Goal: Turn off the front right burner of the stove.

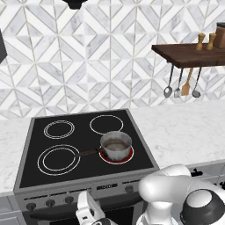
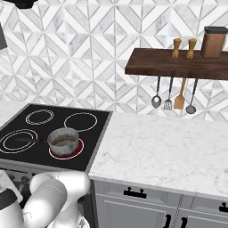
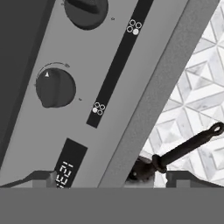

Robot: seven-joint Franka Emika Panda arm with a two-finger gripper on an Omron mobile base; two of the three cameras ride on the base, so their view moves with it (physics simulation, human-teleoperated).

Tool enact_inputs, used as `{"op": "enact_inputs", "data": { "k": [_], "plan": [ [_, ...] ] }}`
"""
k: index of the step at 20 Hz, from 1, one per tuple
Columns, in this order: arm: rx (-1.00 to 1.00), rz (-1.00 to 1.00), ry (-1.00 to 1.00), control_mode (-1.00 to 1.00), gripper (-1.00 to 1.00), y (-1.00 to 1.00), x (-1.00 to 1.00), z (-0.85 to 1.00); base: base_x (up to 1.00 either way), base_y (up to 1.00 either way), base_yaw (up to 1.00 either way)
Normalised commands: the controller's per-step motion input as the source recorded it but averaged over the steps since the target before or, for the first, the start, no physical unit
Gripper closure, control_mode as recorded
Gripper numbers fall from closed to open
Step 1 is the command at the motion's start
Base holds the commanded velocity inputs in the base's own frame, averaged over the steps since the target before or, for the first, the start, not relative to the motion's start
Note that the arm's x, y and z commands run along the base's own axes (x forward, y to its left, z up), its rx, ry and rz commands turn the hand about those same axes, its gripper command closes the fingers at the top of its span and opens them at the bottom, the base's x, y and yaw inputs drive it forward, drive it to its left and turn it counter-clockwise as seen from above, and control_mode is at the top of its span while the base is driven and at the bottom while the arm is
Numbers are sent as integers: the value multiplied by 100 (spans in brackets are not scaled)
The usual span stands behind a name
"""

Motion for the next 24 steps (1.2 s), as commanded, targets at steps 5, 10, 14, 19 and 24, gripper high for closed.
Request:
{"op": "enact_inputs", "data": {
  "k": [5, 10, 14, 19, 24],
  "plan": [
    [0, 0, -10, -100, -100, 3, 1, -28, 0, 0, 0],
    [0, 0, -11, -100, -100, 6, 25, -30, 0, 0, 0],
    [0, 0, -15, -100, -100, 16, 23, -30, 0, 0, 0],
    [0, 0, -11, -100, -100, 39, 4, -23, 0, 0, 0],
    [1, 1, 0, -100, -100, 7, 0, -1, 0, 0, 0]
  ]
}}
